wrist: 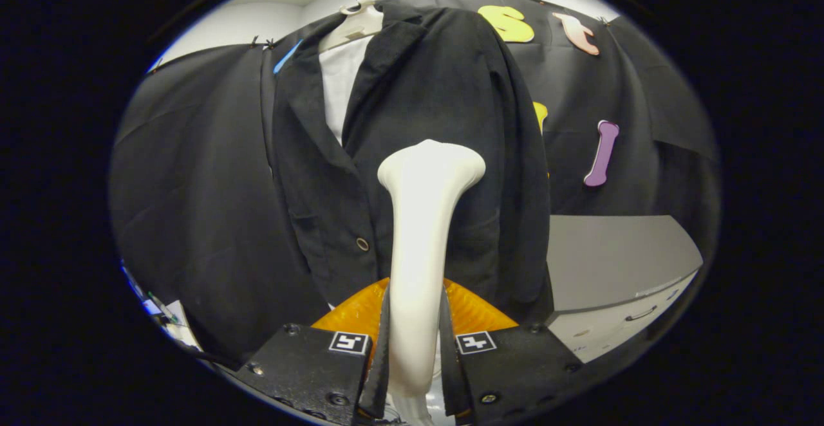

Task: Iron the clothes twice with a garment steamer, once on the left side and once on the right side.

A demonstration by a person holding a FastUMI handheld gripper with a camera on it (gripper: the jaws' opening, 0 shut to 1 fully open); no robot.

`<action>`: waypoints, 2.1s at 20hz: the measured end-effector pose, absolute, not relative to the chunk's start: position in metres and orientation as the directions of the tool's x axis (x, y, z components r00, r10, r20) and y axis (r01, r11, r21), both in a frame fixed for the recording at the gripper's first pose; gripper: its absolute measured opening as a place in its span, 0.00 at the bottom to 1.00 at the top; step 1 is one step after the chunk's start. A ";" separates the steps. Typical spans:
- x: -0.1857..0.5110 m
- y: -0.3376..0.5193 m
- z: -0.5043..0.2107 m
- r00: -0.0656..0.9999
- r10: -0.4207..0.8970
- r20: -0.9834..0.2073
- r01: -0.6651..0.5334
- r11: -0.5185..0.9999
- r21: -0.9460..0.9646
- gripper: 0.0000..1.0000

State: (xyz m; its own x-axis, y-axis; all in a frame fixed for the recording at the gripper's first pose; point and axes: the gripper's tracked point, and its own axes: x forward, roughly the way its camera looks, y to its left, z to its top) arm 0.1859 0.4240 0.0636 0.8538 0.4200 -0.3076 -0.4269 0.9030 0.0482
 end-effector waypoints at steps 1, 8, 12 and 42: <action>0.186 0.421 0.057 0.852 0.417 -0.317 -0.424 0.904 0.049 0.36; 0.184 0.413 0.014 0.836 0.393 -0.382 -0.410 0.911 0.040 0.36; 0.180 0.411 -0.010 0.826 0.385 -0.412 -0.408 0.912 0.033 0.36; 0.126 0.420 0.023 0.825 0.418 -0.381 -0.422 0.903 0.079 0.36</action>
State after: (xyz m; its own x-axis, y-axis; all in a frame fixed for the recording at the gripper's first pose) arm 0.1259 0.4195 0.0232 0.8245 0.4182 -0.3811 -0.4215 0.9033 0.0793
